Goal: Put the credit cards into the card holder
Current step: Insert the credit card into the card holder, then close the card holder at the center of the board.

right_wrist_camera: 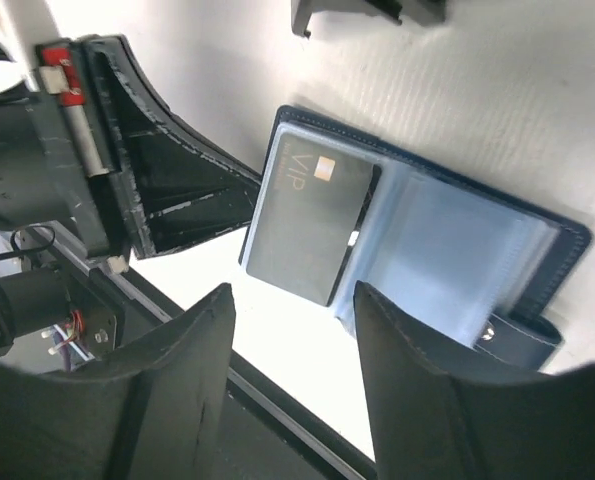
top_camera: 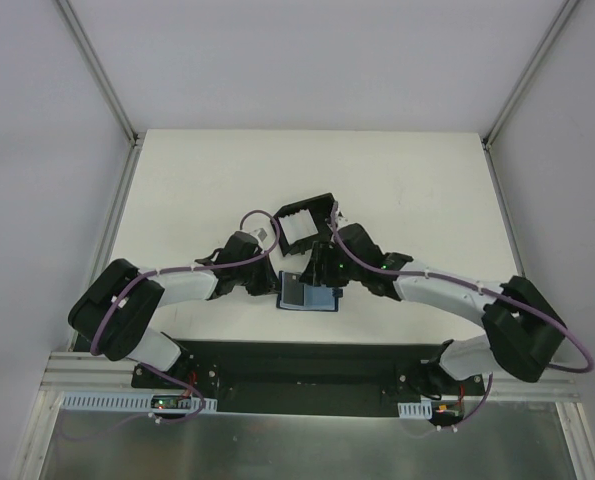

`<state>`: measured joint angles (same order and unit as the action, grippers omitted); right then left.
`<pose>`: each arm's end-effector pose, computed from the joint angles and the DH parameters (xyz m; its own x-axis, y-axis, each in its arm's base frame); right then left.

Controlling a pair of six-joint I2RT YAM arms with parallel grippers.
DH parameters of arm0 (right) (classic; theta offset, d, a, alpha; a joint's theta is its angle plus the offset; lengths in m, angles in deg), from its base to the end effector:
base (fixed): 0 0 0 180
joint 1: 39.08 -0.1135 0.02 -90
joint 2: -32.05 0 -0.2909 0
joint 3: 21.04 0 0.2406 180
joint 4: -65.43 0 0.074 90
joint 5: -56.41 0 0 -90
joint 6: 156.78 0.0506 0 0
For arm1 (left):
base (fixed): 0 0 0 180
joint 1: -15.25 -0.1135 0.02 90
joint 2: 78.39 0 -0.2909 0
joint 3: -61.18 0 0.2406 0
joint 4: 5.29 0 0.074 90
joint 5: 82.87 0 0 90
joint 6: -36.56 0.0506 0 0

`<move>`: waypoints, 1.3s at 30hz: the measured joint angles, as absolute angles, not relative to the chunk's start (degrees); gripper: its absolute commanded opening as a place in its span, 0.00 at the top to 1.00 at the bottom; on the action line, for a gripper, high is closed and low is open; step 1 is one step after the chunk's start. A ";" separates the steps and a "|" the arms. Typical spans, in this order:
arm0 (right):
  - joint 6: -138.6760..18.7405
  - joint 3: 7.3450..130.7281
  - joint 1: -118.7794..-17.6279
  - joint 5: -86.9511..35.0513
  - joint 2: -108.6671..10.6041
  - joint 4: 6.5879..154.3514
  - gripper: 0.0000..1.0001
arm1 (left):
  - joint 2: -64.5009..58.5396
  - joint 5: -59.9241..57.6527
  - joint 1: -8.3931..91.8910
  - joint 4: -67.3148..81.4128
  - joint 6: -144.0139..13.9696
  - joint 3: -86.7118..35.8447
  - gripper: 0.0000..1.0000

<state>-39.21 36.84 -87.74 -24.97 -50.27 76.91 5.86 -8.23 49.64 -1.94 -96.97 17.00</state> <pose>0.1929 0.2307 0.2295 -0.7242 -0.1304 -0.6772 -0.5498 0.7020 0.4528 0.2104 -0.1603 0.1637 -0.8957 -0.1917 -0.4012 0.1193 0.7655 -0.6323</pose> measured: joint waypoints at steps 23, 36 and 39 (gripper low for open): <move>-38.77 32.06 -84.55 -24.07 -50.43 83.05 0.47 | 4.75 -8.23 49.64 1.60 -91.48 16.10 1.00; -37.44 33.76 -86.89 -21.17 -52.68 79.45 0.84 | 4.75 -7.73 49.64 4.01 -89.82 14.92 1.00; -37.42 33.98 -87.13 -21.14 -52.18 78.77 0.91 | 4.75 -7.35 49.64 4.90 -89.43 14.49 1.00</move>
